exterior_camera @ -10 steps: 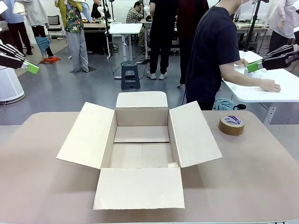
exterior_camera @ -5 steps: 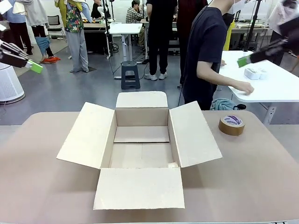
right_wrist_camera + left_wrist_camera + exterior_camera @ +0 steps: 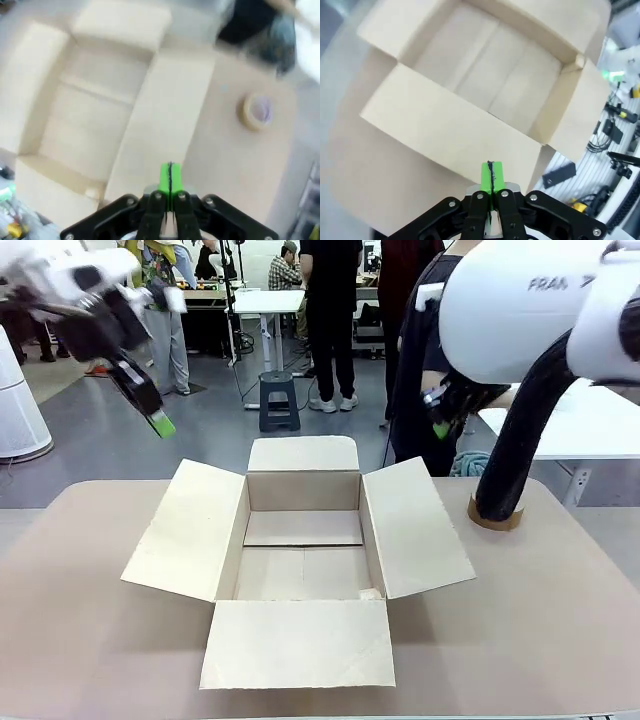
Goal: Wrap the clocks to prevent damage.
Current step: Open the side flaps of the Package Box.
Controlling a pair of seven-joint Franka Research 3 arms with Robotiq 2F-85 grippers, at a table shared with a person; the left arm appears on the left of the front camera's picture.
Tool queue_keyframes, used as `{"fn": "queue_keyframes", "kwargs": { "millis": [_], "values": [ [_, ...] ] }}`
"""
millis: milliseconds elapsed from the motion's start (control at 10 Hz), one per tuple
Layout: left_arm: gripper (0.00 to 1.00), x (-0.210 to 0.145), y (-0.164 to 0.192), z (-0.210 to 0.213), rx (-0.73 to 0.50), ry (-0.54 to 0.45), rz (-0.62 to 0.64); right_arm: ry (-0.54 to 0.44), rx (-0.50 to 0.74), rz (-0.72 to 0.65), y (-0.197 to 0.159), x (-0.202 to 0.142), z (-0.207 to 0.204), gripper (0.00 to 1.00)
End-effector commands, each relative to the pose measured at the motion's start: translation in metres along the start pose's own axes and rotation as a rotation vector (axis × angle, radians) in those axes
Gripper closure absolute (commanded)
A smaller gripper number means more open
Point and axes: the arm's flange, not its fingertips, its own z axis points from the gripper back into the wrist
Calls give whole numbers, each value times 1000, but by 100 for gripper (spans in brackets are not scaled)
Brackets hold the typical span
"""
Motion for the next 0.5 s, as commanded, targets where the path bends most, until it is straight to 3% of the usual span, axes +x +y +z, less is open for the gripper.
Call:
{"fn": "queue_keyframes", "kwargs": {
  "millis": [0,300,400],
  "values": [
    [100,19,12,-23,-58,127,45,225,81,-59,6,27,-12,99],
    [100,24,15,-80,-36,248,120,281,140,-97,9,32,-47,99],
    [100,20,17,-86,6,248,137,272,167,-111,6,33,-56,99]
  ]
}}
